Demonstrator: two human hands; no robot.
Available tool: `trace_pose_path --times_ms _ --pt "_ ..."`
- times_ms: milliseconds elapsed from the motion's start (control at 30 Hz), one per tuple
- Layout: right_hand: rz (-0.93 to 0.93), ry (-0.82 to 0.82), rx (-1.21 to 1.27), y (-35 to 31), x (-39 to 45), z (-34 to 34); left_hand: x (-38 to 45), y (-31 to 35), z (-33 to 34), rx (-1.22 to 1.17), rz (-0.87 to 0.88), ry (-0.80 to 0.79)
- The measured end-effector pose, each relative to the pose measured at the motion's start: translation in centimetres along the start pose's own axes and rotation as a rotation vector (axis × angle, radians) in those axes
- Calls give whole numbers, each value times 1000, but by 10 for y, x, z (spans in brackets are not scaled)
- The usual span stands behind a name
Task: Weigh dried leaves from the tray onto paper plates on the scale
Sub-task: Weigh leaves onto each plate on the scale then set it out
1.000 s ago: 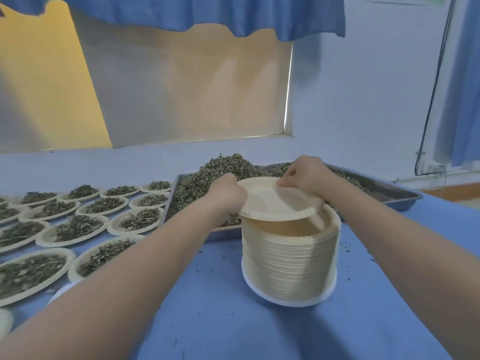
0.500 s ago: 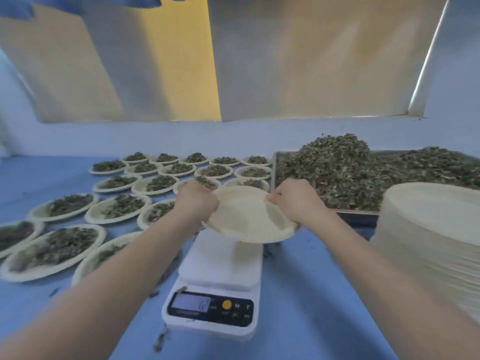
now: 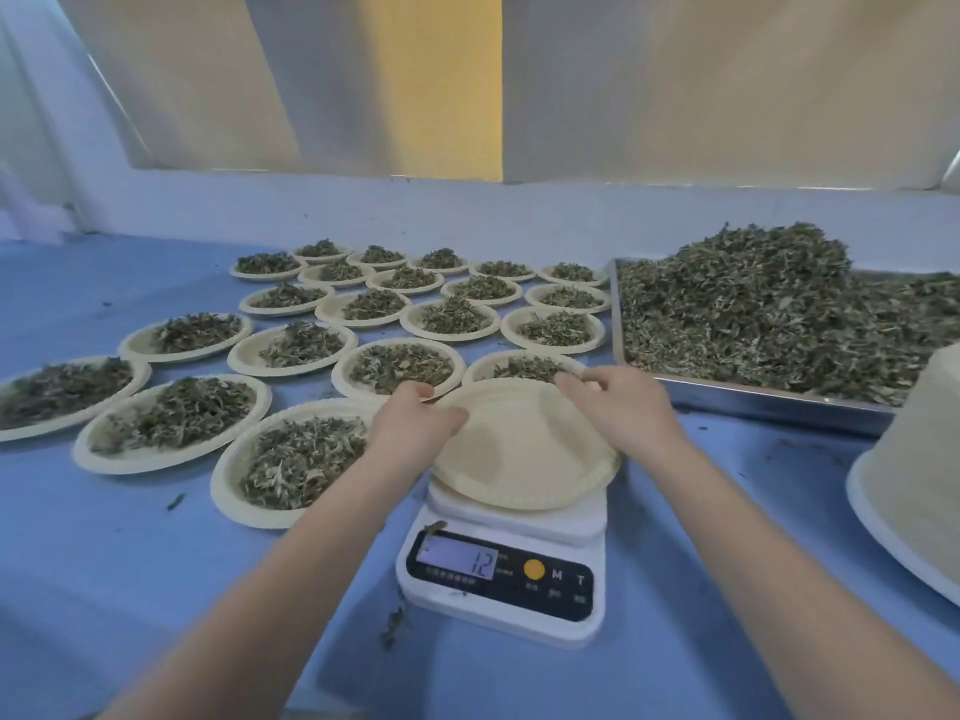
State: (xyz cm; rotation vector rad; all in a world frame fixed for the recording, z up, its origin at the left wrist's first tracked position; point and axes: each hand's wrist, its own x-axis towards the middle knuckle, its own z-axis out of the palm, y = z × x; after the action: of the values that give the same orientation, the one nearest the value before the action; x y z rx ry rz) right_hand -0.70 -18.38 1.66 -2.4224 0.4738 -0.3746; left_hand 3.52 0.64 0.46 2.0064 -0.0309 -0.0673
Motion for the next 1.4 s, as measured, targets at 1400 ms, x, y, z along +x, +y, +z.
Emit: trace_pose_path --times_ms 1400 --pt "115 118 926 13 -16 12 -35 -32 -2 -801 222 -304"
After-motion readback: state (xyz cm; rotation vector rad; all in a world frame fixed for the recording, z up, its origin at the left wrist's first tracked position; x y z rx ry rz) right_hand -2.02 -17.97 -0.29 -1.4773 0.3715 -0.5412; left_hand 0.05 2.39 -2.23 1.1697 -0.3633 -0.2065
